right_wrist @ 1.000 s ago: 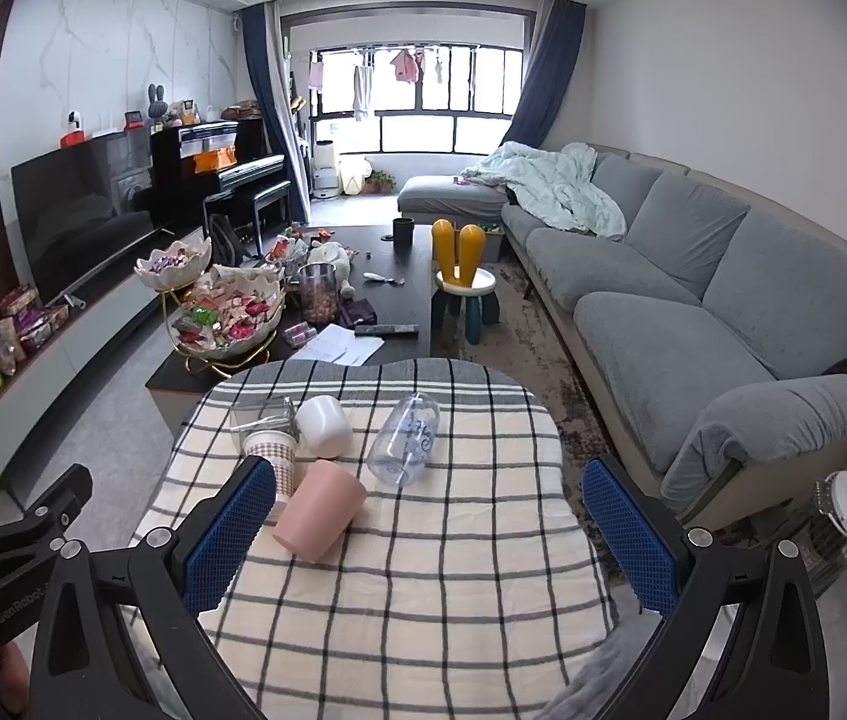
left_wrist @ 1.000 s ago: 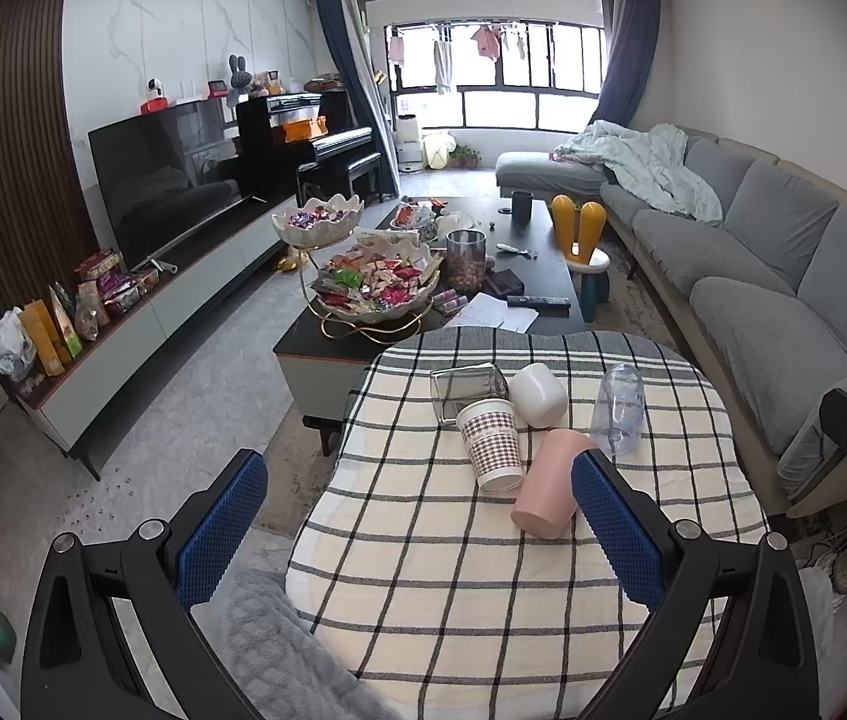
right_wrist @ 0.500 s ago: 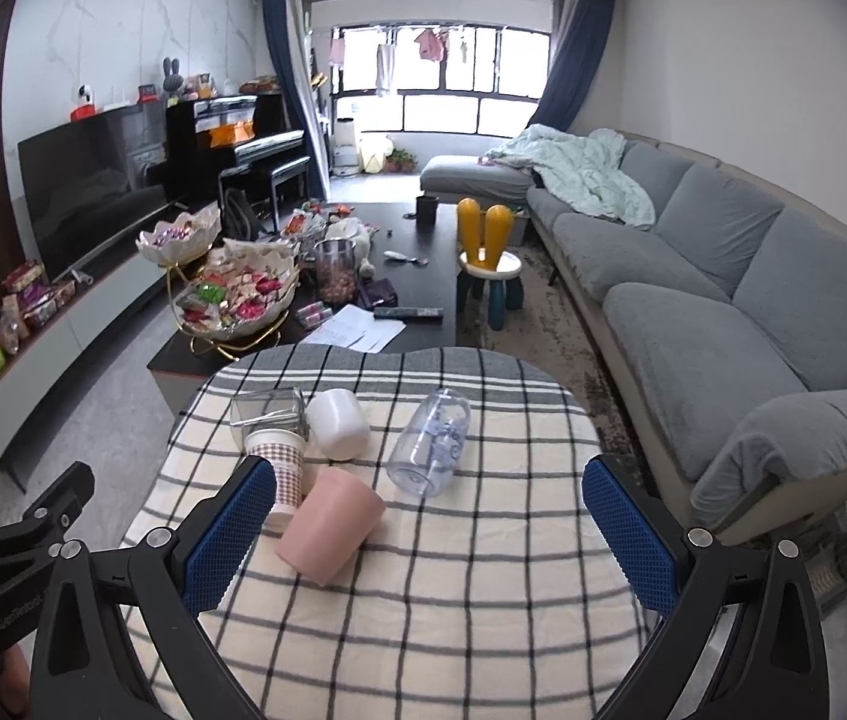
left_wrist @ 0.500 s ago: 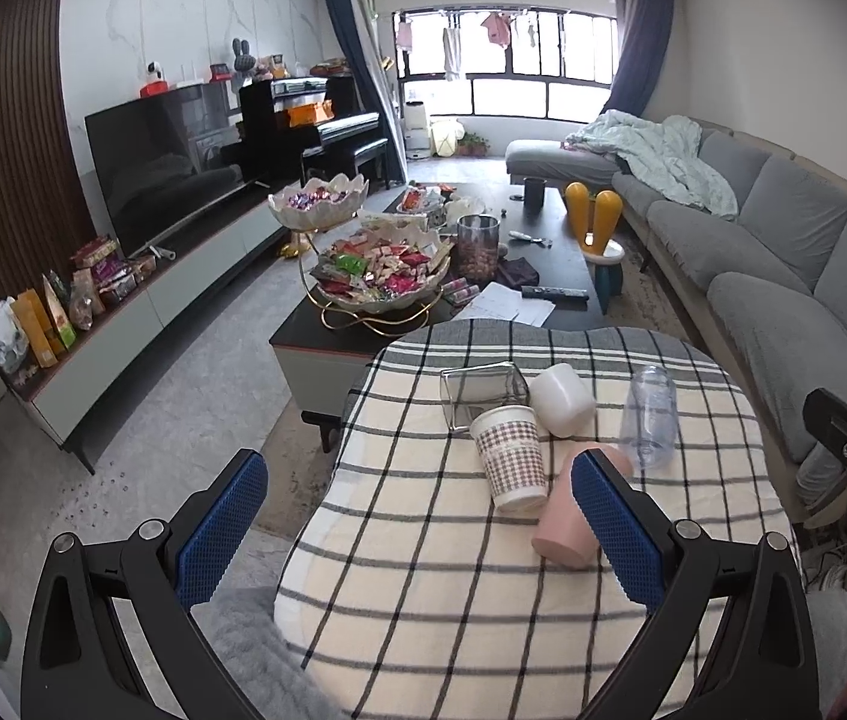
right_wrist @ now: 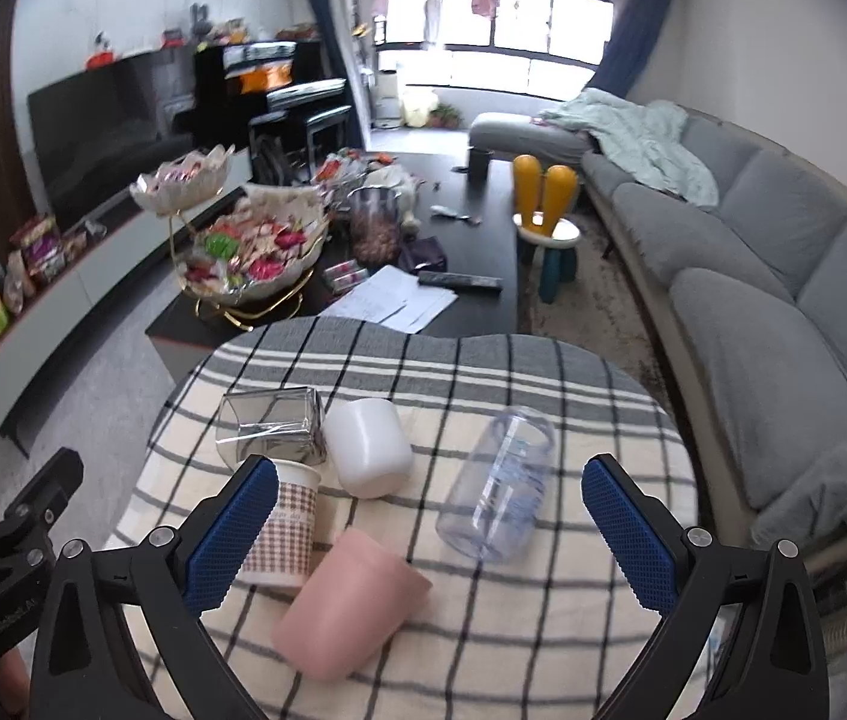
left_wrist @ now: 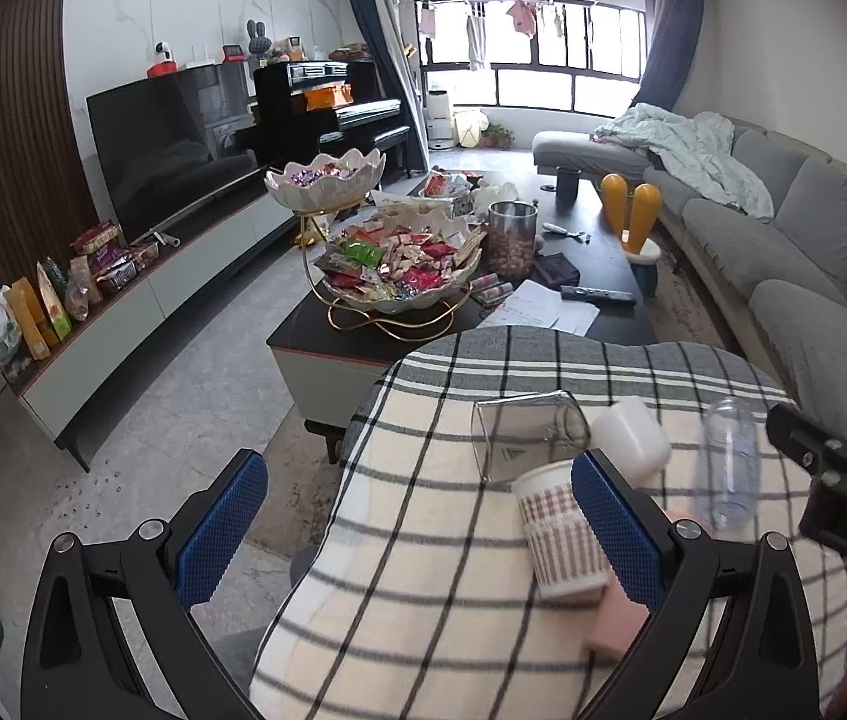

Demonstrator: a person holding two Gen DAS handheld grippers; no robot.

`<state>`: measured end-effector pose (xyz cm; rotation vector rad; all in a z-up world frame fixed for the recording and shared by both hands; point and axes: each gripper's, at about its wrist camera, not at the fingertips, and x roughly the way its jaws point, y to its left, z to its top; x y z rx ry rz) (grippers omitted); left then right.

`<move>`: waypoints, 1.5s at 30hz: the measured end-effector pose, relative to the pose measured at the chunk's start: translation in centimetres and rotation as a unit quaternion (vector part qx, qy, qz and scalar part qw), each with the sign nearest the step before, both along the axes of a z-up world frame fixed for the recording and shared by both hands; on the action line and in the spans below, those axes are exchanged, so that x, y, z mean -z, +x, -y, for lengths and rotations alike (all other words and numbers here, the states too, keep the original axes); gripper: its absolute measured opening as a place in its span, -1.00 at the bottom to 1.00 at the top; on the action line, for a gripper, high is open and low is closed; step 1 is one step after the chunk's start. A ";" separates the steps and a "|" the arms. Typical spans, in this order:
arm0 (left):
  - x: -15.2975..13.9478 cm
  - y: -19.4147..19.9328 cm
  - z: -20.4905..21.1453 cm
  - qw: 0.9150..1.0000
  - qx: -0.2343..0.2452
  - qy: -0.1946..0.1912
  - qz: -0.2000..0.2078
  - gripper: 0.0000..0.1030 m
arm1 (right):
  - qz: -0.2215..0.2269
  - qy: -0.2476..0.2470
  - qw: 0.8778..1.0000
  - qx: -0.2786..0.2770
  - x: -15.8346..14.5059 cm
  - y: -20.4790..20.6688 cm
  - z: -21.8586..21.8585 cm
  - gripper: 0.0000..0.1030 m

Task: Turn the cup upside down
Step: 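Reach the right gripper to the white cup and close on it, then lift the white cup with the right gripper and turn it rim-down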

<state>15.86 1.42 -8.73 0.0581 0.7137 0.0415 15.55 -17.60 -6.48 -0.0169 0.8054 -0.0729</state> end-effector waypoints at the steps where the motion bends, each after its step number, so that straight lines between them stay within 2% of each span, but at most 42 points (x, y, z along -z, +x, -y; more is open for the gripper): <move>1: 0.5 0.5 0.0 1.000 0.000 0.000 -0.002 1.00 | -0.005 -0.004 1.000 -0.010 0.8 0.8 -0.3 0.99; 8: 4.9 4.3 0.6 0.999 -0.010 -0.006 -0.037 1.00 | -0.062 -0.011 0.997 -0.051 5.8 6.4 -1.2 0.91; 13: 7.3 7.0 1.0 0.997 -0.016 0.000 -0.069 1.00 | -0.119 -0.011 0.990 -0.074 8.8 10.0 -1.4 0.90; 17: 8.1 8.3 1.1 0.997 -0.017 -0.003 -0.074 1.00 | -0.151 -0.012 0.985 -0.081 10.3 12.1 -1.5 0.85; 20: 8.5 8.9 1.0 0.997 -0.017 -0.010 -0.077 1.00 | -0.172 -0.014 0.981 -0.087 11.3 13.1 -1.7 0.74; 27: 9.1 9.3 0.8 0.996 -0.017 -0.017 -0.090 1.00 | -0.207 -0.004 0.974 -0.096 13.4 14.5 -1.8 0.73; 32: 9.3 9.5 0.7 0.995 -0.016 -0.022 -0.096 1.00 | -0.224 0.009 0.970 -0.095 14.4 15.1 -1.7 0.63; 33: 9.3 9.6 0.7 0.995 -0.017 -0.023 -0.095 1.00 | -0.224 0.011 0.970 -0.096 14.5 15.2 -1.8 0.58; 35: 9.3 9.6 0.6 0.995 -0.016 -0.023 -0.094 1.00 | -0.227 0.015 0.969 -0.098 14.7 15.3 -1.8 0.32; 41: 9.1 9.4 0.5 0.995 -0.015 -0.024 -0.095 1.00 | -0.216 0.026 0.972 -0.091 14.3 14.8 -1.6 0.32; 45: 7.8 8.4 0.2 0.996 -0.014 -0.026 -0.086 1.00 | -0.191 0.025 0.978 -0.083 12.2 14.0 -1.5 0.32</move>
